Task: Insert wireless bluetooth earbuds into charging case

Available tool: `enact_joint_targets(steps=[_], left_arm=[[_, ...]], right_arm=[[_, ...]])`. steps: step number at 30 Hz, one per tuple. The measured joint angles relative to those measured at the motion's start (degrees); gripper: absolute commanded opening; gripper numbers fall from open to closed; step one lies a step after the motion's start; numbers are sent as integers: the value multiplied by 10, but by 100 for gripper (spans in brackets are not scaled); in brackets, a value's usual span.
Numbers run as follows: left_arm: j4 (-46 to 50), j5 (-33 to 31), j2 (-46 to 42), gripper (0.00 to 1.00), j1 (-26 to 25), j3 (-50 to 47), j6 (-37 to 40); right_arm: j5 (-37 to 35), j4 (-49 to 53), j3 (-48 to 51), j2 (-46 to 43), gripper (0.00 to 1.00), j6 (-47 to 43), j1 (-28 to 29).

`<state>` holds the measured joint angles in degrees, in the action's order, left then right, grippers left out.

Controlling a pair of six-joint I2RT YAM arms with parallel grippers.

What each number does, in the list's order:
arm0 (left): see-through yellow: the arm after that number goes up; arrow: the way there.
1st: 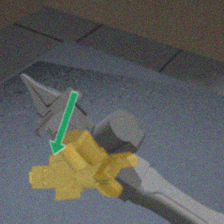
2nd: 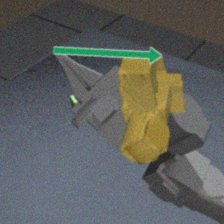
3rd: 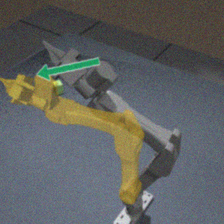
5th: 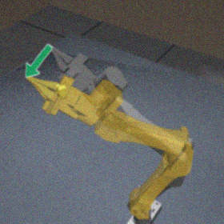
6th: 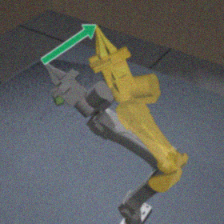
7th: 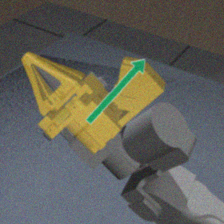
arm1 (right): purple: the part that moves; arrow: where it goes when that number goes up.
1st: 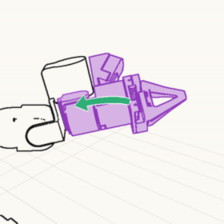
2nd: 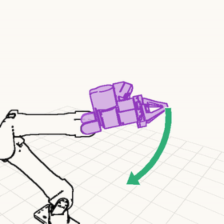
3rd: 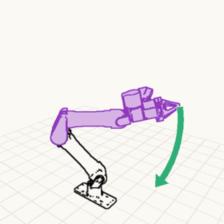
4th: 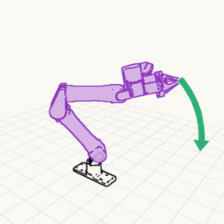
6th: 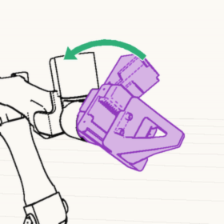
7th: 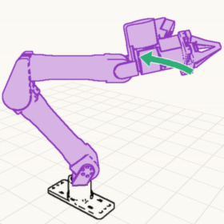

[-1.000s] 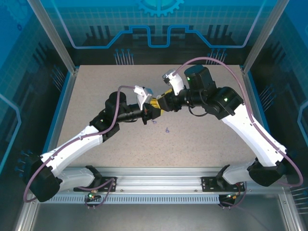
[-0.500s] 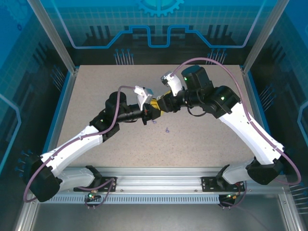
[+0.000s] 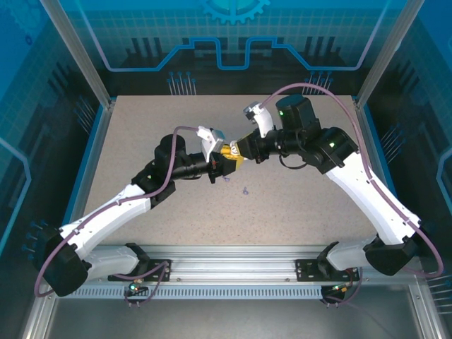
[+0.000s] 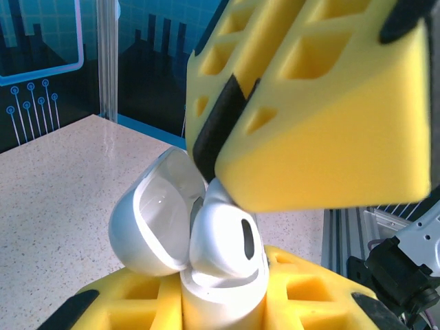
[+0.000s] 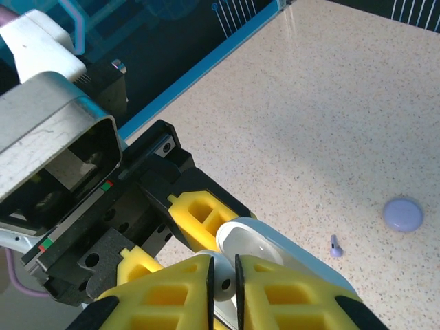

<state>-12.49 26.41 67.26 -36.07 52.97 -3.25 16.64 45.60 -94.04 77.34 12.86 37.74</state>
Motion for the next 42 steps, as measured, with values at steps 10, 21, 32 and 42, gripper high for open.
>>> enact_joint_targets(steps=[10, 21, 32, 42], left_arm=[[-20, 0, -2, 3, 0, -2, -18], [-42, 0, -2, 3, 0, -7, -28], [-75, -10, -2, 3, 0, -15, -43], [-86, -13, -2, 3, 0, -15, -45]], right_arm=[[28, -50, 28, -12, 14, 24, -4], [31, -122, 68, -33, 11, 66, -7], [27, -173, 103, -55, 9, 99, -7], [5, -181, 108, -60, 4, 103, -8]])
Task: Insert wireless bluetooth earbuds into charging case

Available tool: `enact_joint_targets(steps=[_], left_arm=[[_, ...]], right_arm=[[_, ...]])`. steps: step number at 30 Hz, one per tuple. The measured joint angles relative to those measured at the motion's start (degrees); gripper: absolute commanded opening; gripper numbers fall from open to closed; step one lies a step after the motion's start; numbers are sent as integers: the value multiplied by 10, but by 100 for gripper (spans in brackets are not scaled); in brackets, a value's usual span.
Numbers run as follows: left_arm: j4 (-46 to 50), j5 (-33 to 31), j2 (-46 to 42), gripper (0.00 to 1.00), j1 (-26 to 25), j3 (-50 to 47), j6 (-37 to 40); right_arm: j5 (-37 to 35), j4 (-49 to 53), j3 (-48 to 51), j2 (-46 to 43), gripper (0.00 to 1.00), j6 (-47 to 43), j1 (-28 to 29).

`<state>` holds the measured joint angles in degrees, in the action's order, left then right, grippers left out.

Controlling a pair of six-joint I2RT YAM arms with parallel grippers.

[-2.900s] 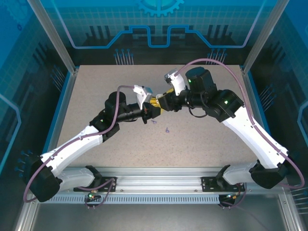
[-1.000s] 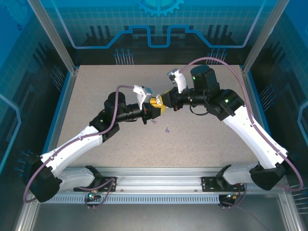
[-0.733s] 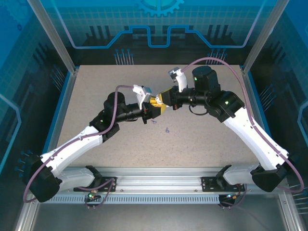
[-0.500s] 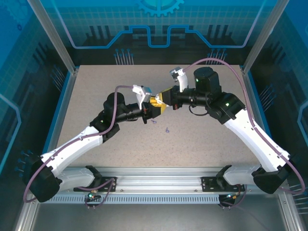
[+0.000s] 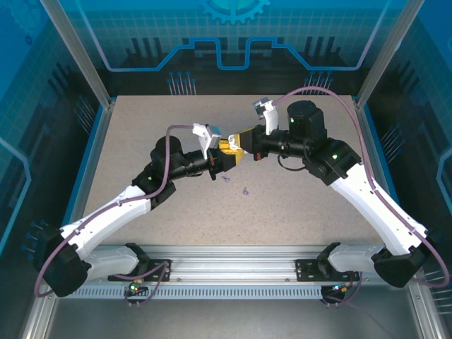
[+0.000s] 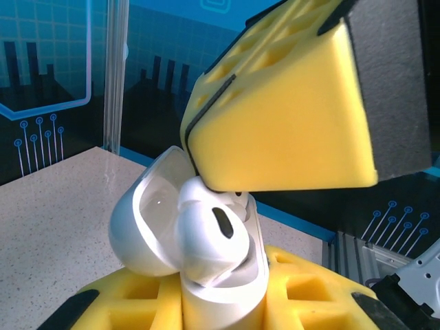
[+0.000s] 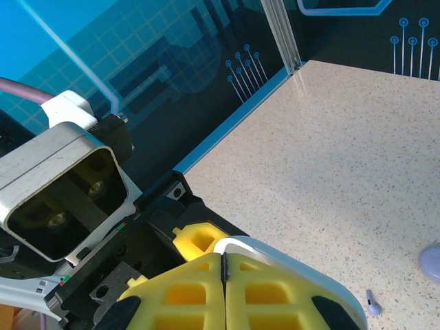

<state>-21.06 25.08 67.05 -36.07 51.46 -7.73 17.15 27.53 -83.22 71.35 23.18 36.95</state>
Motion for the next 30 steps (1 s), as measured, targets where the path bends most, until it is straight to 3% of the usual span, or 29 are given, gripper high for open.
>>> enact_joint_targets(steps=[11, 30], left_arm=[[-20, -9, 9, 3, 0, 0, -27], [-32, -34, 5, 4, 0, -9, -29]], right_arm=[[-4, -45, 19, -9, 0, 19, 0], [-37, -18, 23, -24, 0, -7, 0]])
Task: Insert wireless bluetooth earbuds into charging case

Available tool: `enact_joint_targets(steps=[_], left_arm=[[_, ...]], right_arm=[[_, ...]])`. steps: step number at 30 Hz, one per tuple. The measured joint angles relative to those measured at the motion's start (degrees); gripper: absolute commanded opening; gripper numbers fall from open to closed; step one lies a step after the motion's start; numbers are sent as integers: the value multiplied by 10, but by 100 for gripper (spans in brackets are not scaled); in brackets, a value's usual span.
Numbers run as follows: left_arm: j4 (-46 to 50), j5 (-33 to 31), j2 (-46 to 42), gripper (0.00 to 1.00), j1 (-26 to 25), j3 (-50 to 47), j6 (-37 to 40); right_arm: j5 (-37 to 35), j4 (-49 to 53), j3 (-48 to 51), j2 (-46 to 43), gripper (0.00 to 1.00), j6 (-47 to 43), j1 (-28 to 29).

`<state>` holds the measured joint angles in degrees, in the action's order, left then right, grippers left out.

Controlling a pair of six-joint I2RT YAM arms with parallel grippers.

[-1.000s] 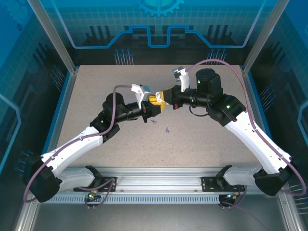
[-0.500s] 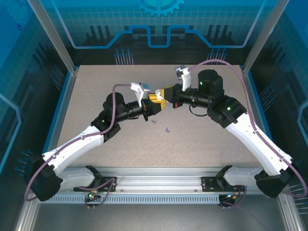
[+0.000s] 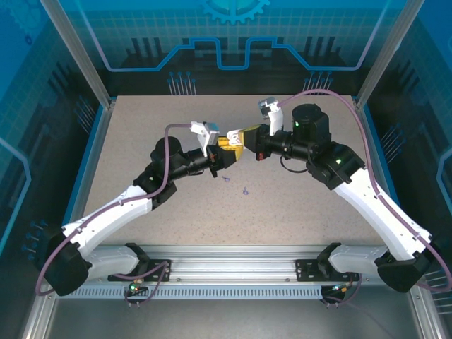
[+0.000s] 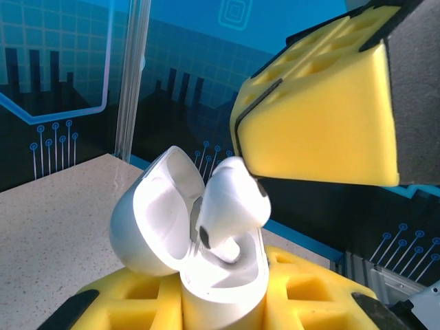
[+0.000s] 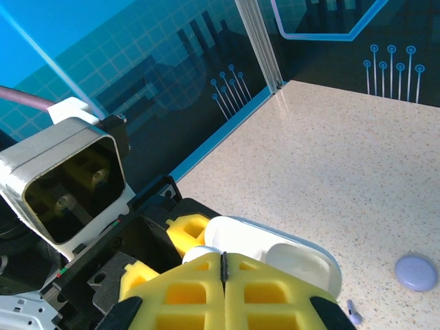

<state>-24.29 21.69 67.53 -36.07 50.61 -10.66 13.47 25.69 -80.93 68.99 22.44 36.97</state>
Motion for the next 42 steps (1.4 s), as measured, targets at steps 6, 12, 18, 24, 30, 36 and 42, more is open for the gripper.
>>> enact_joint_targets(steps=[6, 12, 18, 24, 30, 36, 42], left_arm=[[1, -5, -5, 4, 0, -5, 0], [4, -5, -5, 4, 0, -5, 0], [5, -4, -5, 4, 0, -5, -7], [12, -4, -4, 4, 0, -5, -13], [15, 0, 0, 4, 0, -5, -13], [34, 9, -1, 4, 0, -5, 7], [120, 38, -1, 3, 0, 3, 70]], right_arm=[[-10, 18, 0, -2, 0, -14, 0], [-14, 37, 0, -3, 0, -26, 0], [-8, 51, -1, 5, 0, -35, 1], [-10, 58, -2, 7, 2, -41, 2], [-17, 65, -3, 7, 18, -45, 3], [-28, 98, -25, 3, 37, -64, 6], [-12, 156, -65, 4, 42, -104, 6]])
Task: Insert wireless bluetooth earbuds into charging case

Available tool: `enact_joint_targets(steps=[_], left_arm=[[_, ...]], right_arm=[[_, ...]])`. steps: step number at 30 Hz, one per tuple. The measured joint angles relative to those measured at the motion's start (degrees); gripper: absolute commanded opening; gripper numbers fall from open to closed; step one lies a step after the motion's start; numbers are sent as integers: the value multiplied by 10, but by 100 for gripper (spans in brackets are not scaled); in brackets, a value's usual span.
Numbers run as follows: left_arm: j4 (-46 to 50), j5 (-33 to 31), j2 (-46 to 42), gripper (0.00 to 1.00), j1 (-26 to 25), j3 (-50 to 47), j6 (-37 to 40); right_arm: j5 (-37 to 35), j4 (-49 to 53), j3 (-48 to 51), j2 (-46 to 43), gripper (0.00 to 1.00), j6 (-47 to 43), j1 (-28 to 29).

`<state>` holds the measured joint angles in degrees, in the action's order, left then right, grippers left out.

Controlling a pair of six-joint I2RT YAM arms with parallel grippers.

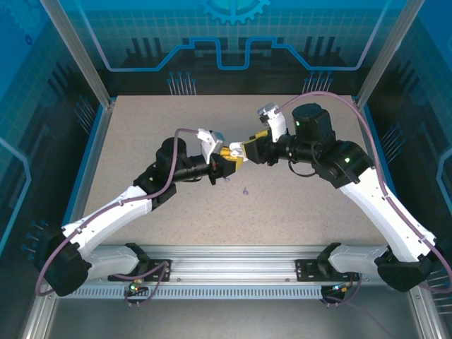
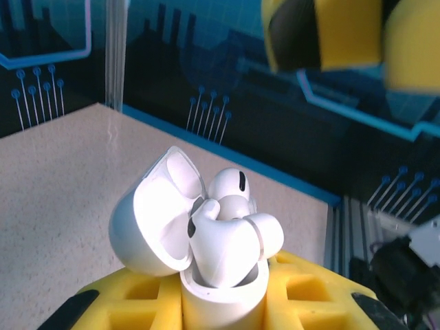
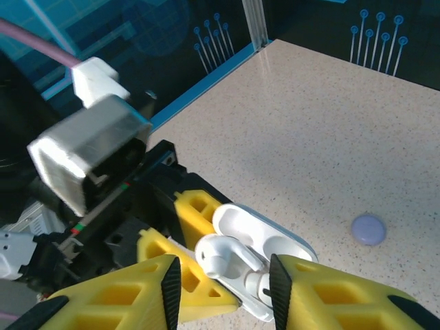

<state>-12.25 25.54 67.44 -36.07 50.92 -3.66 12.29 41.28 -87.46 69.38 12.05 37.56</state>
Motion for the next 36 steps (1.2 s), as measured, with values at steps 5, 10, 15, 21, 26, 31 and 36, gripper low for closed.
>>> enact_joint_targets(steps=[5, 10, 15, 21, 26, 31, 36], left_arm=[[59, 4, 0, 3, 0, 19, 40], [80, 9, 0, 3, 0, 22, 54], [91, 14, 0, 3, 0, 23, 57], [94, 14, 0, 3, 0, 26, 57], [99, 14, 0, 3, 0, 30, 57], [102, 17, 0, 3, 0, 30, 57], [109, 18, 0, 2, 0, 30, 58]], right_arm=[[32, 42, -4, 7, 46, -21, 0], [60, 60, -4, 31, 45, -26, 0], [75, 64, -4, 48, 44, -27, 1], [79, 76, -12, 71, 43, -27, 9], [77, 82, -18, 76, 43, -27, 12], [72, 90, -29, 85, 42, -27, 17], [53, 98, -48, 105, 33, -28, 26]])
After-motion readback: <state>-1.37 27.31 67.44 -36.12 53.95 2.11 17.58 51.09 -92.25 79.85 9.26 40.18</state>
